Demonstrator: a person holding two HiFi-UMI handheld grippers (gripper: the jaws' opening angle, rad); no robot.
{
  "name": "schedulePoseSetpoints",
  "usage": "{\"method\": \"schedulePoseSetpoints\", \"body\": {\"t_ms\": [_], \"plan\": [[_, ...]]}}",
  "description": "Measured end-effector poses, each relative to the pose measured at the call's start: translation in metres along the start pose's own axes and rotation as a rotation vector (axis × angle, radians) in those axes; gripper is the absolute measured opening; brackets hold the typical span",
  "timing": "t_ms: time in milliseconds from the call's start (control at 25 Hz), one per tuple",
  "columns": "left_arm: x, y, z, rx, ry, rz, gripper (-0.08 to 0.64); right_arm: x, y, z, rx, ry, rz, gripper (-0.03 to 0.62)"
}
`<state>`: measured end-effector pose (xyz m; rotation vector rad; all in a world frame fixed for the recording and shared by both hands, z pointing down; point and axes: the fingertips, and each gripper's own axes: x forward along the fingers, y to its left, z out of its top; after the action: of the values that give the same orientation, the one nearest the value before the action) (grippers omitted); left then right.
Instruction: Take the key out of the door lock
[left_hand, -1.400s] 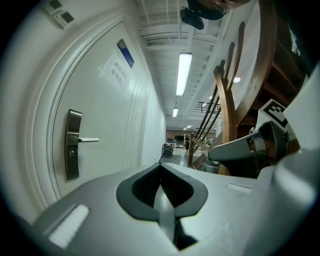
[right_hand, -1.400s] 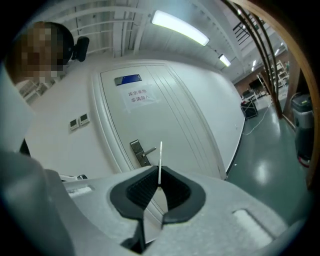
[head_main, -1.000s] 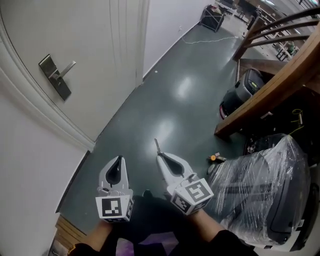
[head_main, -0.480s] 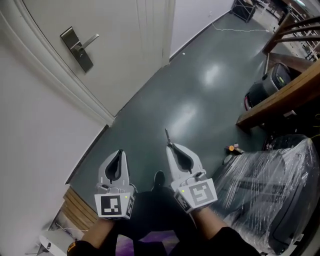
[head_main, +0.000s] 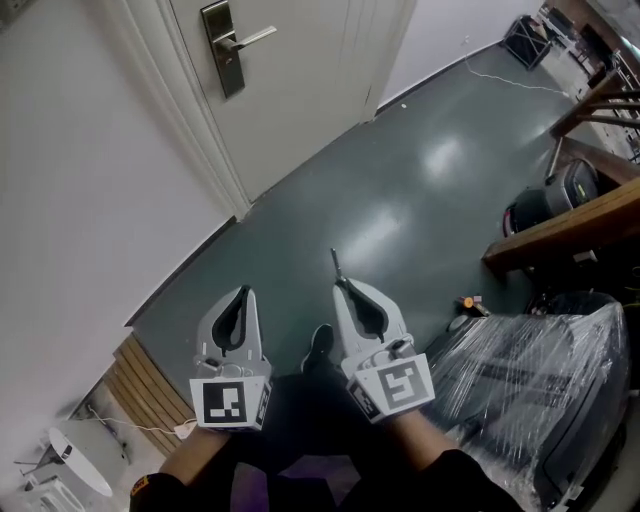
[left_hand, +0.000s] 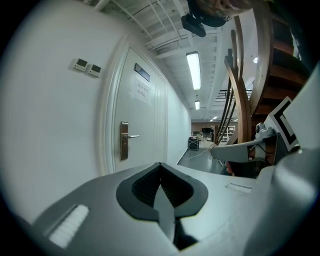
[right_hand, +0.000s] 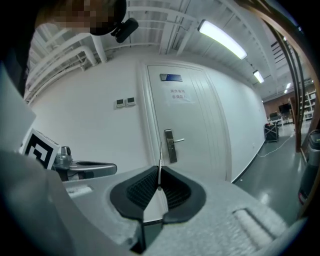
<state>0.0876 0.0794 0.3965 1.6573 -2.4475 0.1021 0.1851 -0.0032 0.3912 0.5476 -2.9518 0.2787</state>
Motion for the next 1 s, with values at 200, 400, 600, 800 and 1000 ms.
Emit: {"method": "schedulePoseSetpoints", "body": {"t_ms": [200, 400, 600, 800, 1000], "plan": [[-0.044, 0.039, -0.005, -0.028, -0.028, -0.001, 0.018, -0.002, 0.062, -0.007, -0.022, 0.016, -0.008, 0.017], [-0.077, 0.072, -0.011, -0.049, -0.04, -0.034, 0.018, -0.003, 0.111, -0.012, -0.033, 0.025, -0.062, 0.017], [-0.082, 0.09, -0.017, -0.075, -0.034, -0.065, 0.018, -0.005, 0.133, -0.021, -0.049, 0.054, -0.112, 0.017], [-0.074, 0.078, -0.009, -0.057, -0.05, -0.07, 0.018, -0.012, 0.12, -0.018, -0.053, 0.056, -0.117, 0.017], [-0.063, 0.067, -0.008, -0.053, -0.039, -0.04, 0.018, -0.01, 0.099, -0.017, -0.041, 0.063, -0.119, 0.017]]}}
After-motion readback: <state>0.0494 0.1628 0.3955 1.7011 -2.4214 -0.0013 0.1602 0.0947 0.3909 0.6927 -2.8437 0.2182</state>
